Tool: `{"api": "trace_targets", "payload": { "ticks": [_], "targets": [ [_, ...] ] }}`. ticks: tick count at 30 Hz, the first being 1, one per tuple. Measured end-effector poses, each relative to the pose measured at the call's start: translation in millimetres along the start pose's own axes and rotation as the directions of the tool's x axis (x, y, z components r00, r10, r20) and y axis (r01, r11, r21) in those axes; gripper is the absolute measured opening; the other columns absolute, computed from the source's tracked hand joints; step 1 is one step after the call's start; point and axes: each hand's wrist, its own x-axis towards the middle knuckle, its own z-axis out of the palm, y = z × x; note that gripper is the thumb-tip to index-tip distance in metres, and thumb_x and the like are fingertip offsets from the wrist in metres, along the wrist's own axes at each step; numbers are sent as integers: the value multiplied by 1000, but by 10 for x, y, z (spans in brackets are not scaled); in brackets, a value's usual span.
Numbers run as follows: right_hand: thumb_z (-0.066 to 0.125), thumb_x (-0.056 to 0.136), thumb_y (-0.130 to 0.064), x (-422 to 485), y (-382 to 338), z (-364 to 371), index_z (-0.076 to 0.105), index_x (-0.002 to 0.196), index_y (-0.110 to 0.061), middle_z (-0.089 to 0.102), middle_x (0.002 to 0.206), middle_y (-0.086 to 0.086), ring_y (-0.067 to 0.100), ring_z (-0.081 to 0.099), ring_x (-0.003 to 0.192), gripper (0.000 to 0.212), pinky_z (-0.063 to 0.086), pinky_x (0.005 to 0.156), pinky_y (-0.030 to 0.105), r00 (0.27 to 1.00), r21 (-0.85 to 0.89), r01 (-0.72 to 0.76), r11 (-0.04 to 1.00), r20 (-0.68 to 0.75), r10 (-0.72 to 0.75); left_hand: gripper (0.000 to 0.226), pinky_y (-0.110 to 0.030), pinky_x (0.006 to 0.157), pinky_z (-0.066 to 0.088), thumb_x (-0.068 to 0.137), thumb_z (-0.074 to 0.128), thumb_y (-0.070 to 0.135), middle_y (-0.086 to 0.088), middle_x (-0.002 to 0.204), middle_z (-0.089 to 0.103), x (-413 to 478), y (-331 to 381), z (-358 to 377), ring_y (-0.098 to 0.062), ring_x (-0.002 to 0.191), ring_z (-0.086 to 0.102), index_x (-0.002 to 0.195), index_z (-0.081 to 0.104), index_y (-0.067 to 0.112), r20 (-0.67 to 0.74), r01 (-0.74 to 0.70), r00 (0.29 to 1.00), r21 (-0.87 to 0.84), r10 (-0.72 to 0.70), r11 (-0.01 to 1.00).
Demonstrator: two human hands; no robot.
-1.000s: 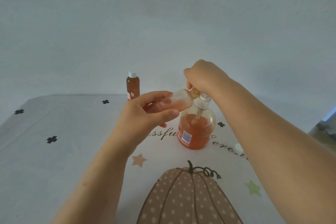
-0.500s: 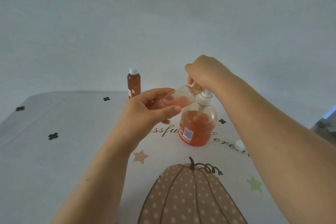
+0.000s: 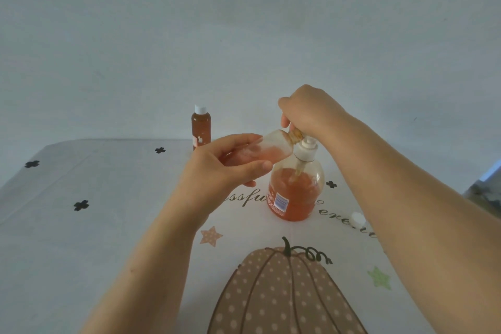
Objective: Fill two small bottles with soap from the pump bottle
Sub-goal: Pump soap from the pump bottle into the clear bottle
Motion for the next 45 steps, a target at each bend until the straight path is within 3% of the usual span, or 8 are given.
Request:
{"api": "trace_targets", "payload": {
  "ticks": [5, 10, 14, 17, 22, 27, 32, 45],
  "targets": [
    [43, 92, -20, 8, -7, -20, 74, 100, -5, 77, 95, 9, 26, 62, 73, 36, 48, 74, 34, 1000, -9, 2, 1000, 15, -2, 52, -41, 82, 60, 58, 87, 28, 3, 96, 76, -10, 13, 5, -21, 69, 73, 108, 73, 28, 8, 8, 1000, -7, -8, 1000],
    [44, 95, -21, 11, -15, -7, 75, 78, -12, 77, 87, 9, 32, 73, 85, 37, 55, 86, 38, 995, -11, 1, 1000, 103, 0, 42, -41, 82, 60, 68, 86, 16, 3, 92, 77, -11, -8, 5, -22, 70, 73, 106, 74, 28, 11, 8, 1000, 5, -8, 1000],
    [45, 94, -22, 15, 32, 45, 74, 73, -15, 76, 78, 8, 30, 71, 77, 36, 55, 87, 38, 993, -8, -16, 1000, 121, 17, 39, -27, 71, 59, 69, 86, 15, 6, 89, 76, -5, 2, -7, -18, 67, 73, 102, 73, 32, 6, 4, 1000, 45, -4, 999],
    [45, 93, -23, 22, 56, 98, 74, 75, -14, 76, 79, 9, 31, 74, 86, 36, 54, 86, 37, 993, 11, -31, 999, 116, 30, 39, -19, 65, 56, 69, 85, 15, 6, 90, 76, -2, 2, -15, -17, 66, 73, 103, 73, 30, 2, 12, 1000, 61, -12, 998],
    [43, 93, -22, 21, 52, 100, 75, 88, -10, 74, 78, 7, 28, 73, 85, 35, 54, 90, 38, 995, 31, -43, 999, 91, 40, 39, -24, 68, 59, 69, 86, 15, 6, 90, 76, -9, 9, -8, -17, 67, 73, 101, 73, 32, 1, 8, 1000, 62, -8, 998],
    [42, 93, -21, 10, 0, 12, 76, 98, -8, 78, 94, 6, 24, 62, 70, 36, 46, 70, 32, 999, -22, -20, 1000, 40, 20, 38, -32, 75, 60, 69, 86, 17, 7, 94, 76, -22, 25, 2, -20, 68, 73, 100, 73, 35, -11, -10, 1000, 41, 11, 999],
    [42, 94, -19, 12, -29, -25, 75, 96, -9, 76, 90, 5, 23, 62, 68, 35, 42, 63, 28, 999, -77, -9, 997, 46, 12, 38, -30, 71, 60, 68, 85, 18, 7, 95, 76, -27, 24, 19, -18, 68, 73, 99, 73, 35, -19, -18, 1000, 10, 19, 1000],
    [43, 90, -19, 64, 47, 127, 75, 95, -10, 75, 91, 8, 28, 70, 89, 34, 52, 87, 36, 993, 0, -78, 997, 91, 78, 41, -48, 82, 60, 68, 87, 18, 3, 93, 76, 30, -36, -13, -24, 73, 74, 106, 75, 29, 3, 12, 1000, 47, -12, 999]
  ]
}}
